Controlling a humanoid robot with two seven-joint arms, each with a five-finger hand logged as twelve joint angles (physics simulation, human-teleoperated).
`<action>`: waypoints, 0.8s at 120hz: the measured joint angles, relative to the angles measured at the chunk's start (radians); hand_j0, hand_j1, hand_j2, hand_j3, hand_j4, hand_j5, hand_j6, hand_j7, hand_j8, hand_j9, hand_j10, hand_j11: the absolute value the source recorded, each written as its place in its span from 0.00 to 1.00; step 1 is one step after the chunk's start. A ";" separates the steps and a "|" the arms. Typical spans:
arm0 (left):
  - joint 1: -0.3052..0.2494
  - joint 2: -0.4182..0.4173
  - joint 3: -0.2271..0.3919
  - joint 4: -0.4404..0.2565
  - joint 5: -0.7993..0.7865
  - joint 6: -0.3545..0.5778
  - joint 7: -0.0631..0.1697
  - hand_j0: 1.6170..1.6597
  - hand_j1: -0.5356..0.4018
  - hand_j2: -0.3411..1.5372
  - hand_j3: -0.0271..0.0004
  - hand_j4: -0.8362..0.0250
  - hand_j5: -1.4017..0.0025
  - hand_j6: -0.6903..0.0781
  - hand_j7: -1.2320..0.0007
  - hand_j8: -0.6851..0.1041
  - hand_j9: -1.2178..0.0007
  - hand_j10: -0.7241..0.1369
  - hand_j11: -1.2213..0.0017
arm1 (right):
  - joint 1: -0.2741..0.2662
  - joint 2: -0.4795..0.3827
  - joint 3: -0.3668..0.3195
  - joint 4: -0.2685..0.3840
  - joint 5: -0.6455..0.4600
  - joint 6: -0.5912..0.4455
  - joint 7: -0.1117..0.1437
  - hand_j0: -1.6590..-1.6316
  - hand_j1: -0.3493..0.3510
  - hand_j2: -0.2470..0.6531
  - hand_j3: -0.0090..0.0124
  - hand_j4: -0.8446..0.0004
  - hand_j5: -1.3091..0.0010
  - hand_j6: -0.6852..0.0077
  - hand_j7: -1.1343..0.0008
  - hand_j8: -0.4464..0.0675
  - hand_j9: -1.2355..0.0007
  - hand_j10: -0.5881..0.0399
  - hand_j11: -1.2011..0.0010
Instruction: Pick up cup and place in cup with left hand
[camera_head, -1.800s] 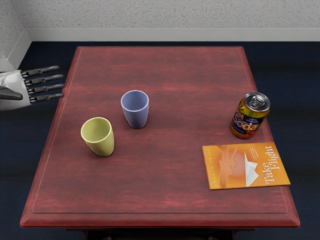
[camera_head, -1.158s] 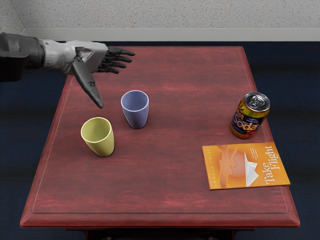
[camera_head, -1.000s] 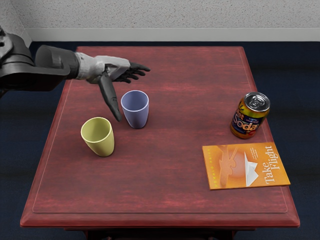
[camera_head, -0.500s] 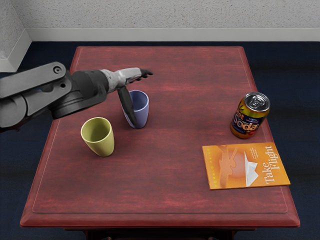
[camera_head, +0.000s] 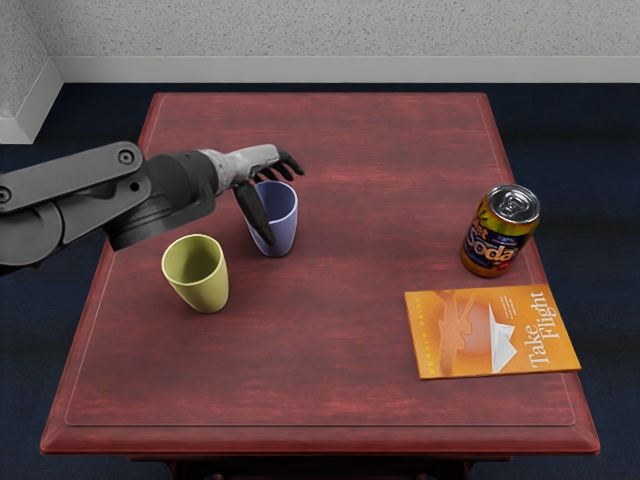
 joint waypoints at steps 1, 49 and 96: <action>0.000 0.000 0.001 0.000 0.000 0.000 0.000 0.96 0.59 0.21 0.99 0.65 0.74 0.54 0.71 0.52 0.71 0.52 0.71 | 0.000 0.000 0.000 0.000 0.000 0.000 0.000 0.04 0.00 0.27 0.42 1.00 1.00 0.99 1.00 0.87 1.00 0.94 1.00; 0.003 0.000 0.013 0.000 -0.001 0.000 0.000 0.93 0.39 0.26 0.99 0.53 0.65 0.50 0.60 0.50 0.59 0.42 0.59 | 0.000 0.000 0.000 0.000 0.000 0.000 0.000 0.04 0.00 0.27 0.42 1.00 1.00 0.99 1.00 0.87 1.00 0.94 1.00; -0.003 0.000 0.015 -0.004 -0.002 -0.001 0.000 0.85 0.38 0.29 0.99 0.48 0.59 0.56 0.53 0.57 0.52 0.48 0.52 | 0.000 0.000 0.000 0.000 0.000 0.000 0.000 0.04 0.00 0.27 0.42 1.00 1.00 0.99 1.00 0.87 1.00 0.94 1.00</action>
